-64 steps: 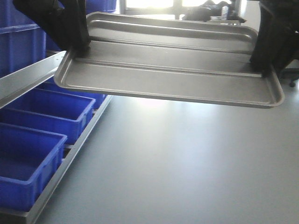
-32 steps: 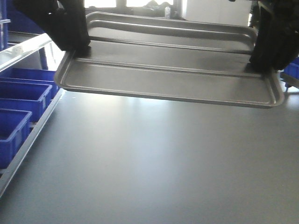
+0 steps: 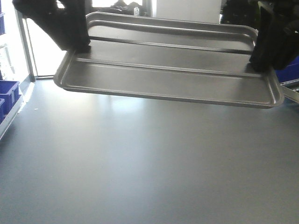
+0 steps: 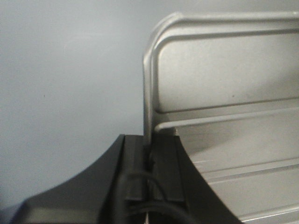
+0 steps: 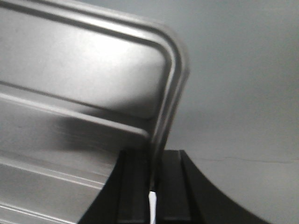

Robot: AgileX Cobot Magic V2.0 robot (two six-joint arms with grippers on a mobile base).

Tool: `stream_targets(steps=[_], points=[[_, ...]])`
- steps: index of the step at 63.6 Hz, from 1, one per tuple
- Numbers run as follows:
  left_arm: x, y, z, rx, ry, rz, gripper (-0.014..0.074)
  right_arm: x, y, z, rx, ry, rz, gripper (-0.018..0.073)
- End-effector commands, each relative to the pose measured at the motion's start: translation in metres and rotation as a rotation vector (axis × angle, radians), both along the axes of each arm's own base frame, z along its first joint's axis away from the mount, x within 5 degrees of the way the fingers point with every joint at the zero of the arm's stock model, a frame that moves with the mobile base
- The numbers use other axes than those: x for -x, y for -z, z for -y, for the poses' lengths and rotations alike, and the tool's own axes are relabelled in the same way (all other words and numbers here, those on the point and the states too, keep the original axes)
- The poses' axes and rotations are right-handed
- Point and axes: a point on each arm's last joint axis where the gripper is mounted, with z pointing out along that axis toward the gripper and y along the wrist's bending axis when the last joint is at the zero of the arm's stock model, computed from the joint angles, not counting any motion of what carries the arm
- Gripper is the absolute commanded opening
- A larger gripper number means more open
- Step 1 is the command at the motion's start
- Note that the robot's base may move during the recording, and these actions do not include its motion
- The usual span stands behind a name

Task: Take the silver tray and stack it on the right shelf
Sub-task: 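Hold the tray raised with both grippers while the base drives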

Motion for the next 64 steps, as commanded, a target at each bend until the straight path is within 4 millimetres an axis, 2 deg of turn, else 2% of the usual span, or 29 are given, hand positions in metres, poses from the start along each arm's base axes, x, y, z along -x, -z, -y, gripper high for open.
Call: stream_targets(steps=[1,64], points=[[0.0023,-0.0249,-0.0053,0.035,0.014,0.106,-0.0093,0.0017,-0.0193,0.0041,0.014,-0.032,0.089,0.0057],[0.0013,-0.0238,-0.0051,0.033,0.012,0.104,-0.0093,0.0009,-0.0185,0.0037,0.014,-0.032,0.088,0.0057]])
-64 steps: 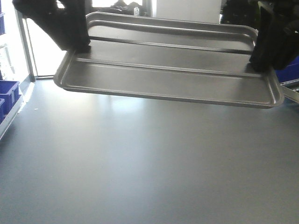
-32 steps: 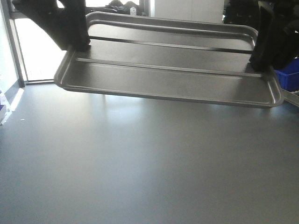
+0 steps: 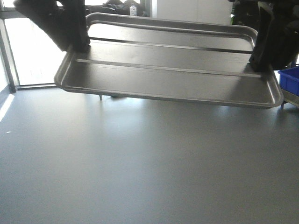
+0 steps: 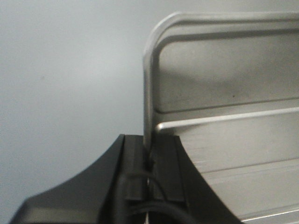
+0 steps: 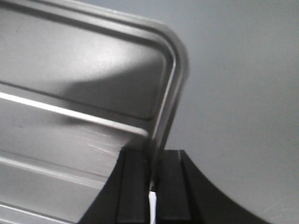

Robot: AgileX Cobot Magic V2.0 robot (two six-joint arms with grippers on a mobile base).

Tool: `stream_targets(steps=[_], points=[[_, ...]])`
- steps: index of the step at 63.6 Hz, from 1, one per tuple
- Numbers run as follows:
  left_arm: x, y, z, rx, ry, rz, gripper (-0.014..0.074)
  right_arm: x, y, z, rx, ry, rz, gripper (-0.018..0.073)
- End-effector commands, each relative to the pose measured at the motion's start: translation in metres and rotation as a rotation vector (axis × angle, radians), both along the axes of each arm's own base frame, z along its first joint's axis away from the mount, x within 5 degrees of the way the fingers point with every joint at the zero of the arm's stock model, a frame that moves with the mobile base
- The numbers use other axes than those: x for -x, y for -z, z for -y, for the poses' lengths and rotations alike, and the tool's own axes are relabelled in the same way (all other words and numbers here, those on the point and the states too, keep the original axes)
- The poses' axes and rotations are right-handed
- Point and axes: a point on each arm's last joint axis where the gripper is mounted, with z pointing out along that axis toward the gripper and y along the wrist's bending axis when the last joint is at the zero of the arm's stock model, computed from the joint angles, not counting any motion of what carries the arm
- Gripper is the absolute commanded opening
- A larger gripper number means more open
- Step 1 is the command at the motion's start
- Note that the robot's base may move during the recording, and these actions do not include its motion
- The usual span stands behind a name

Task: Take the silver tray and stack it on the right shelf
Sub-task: 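Hold the tray raised with both grippers while the base drives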

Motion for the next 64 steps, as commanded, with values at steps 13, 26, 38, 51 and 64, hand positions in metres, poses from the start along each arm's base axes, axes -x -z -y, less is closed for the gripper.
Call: stream_targets(steps=[13,26,38,51,64], points=[[0.0004,-0.022,-0.0039,0.032,0.012,0.099,-0.0093,0.0008,-0.0186,0.0036,0.014,-0.032,0.089,0.0057],[0.0004,-0.022,-0.0038,0.033,0.012,0.098,-0.0094,0.0008,-0.0186,0.0036,0.014,-0.032,0.089,0.0057],[0.0004,-0.022,-0.0038,0.033,0.012,0.098,-0.0093,0.0008,-0.0186,0.0036,0.014,-0.032,0.089,0.0057],[0.0007,-0.0219,-0.0035,0.037,0.012,0.094,-0.0093,0.0008,-0.0186,0.0036,0.014,-0.032,0.089,0.0057],[0.0006,-0.022,-0.0035,0.037,0.013,0.096,-0.0093,0.0006,-0.0187,0.0035,0.013,-0.032,0.092,0.0057]])
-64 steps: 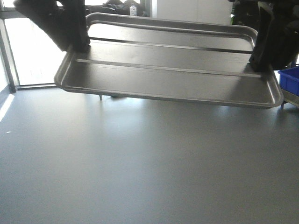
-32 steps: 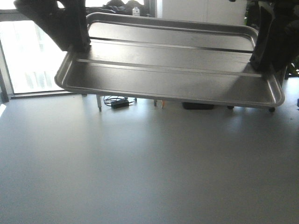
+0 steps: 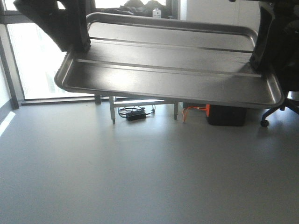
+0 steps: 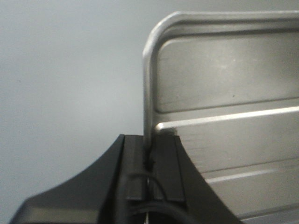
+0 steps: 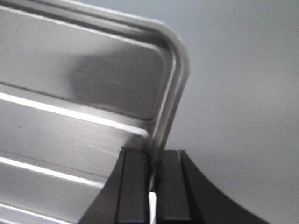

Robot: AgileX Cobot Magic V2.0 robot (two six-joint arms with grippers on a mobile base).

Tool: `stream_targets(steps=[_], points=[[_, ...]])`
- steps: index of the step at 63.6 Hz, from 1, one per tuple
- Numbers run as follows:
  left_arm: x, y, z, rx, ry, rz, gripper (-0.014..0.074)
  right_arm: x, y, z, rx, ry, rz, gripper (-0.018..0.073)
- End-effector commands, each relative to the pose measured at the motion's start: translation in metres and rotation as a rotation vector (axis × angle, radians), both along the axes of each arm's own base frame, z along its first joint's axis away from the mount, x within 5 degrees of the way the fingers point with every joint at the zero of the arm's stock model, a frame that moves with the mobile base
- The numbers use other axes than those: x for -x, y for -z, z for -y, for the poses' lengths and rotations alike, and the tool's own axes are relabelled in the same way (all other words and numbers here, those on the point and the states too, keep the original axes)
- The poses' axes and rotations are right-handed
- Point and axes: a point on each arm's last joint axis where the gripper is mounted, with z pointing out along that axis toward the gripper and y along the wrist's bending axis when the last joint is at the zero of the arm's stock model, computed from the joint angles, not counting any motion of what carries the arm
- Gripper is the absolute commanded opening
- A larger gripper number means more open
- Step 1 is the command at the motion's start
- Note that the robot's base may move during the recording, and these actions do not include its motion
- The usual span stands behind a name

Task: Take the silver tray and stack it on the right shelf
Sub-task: 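Hold the tray raised with both grippers while the base drives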

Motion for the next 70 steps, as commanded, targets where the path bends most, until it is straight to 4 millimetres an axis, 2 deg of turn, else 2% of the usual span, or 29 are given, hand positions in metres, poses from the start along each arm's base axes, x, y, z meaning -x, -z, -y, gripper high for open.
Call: stream_targets(steps=[1,70], points=[[0.0011,-0.0232,-0.0041,0.04,0.013,0.1,-0.0093,0.0006,-0.0187,0.0035,0.012,-0.03,0.091,0.0057],[0.0013,-0.0232,-0.0039,0.042,0.012,0.097,-0.0093,0.0005,-0.0188,0.0035,0.011,-0.03,0.092,0.0057]])
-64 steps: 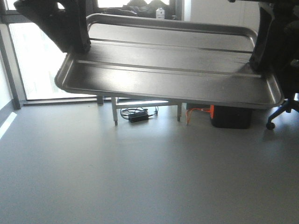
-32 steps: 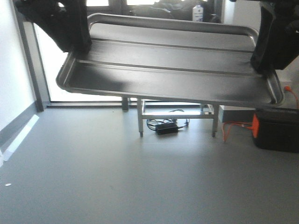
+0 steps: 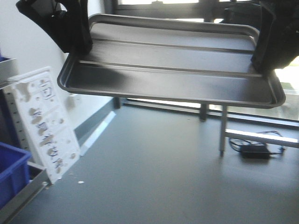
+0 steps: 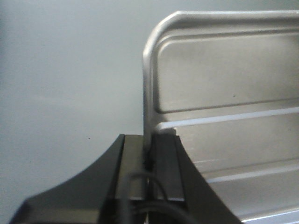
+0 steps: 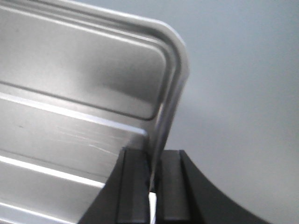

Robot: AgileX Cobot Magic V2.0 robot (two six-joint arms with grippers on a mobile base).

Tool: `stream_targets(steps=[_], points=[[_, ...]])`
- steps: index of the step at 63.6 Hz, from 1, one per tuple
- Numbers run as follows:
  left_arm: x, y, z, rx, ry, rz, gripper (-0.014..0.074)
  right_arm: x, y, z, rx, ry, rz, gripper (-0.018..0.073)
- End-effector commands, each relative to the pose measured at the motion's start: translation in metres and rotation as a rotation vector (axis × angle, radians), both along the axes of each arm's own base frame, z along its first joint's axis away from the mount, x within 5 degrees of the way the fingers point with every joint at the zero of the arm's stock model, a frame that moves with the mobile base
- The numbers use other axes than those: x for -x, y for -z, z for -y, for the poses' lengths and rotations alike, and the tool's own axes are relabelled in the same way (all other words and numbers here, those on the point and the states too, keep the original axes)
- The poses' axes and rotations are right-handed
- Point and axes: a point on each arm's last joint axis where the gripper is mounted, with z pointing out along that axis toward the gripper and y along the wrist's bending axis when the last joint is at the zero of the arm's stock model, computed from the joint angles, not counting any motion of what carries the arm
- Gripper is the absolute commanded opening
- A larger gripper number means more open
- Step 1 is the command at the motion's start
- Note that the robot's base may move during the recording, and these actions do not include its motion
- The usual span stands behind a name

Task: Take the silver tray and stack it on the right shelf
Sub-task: 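Hold the tray raised with both grippers while the base drives, then position the held tray above the larger silver tray on the shelf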

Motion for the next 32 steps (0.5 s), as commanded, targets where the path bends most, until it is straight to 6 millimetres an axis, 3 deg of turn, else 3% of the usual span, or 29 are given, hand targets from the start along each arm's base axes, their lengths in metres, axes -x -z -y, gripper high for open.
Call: stream_targets(steps=[1,32], points=[[0.0025,-0.0247,-0.0052,0.04,0.011,0.097,-0.0094,0.0007,-0.0187,0.0031,0.007,-0.031,0.09,0.0057],[0.0025,-0.0247,-0.005,0.043,0.011,0.097,-0.0094,0.0006,-0.0188,0.0031,0.007,-0.031,0.091,0.0057]])
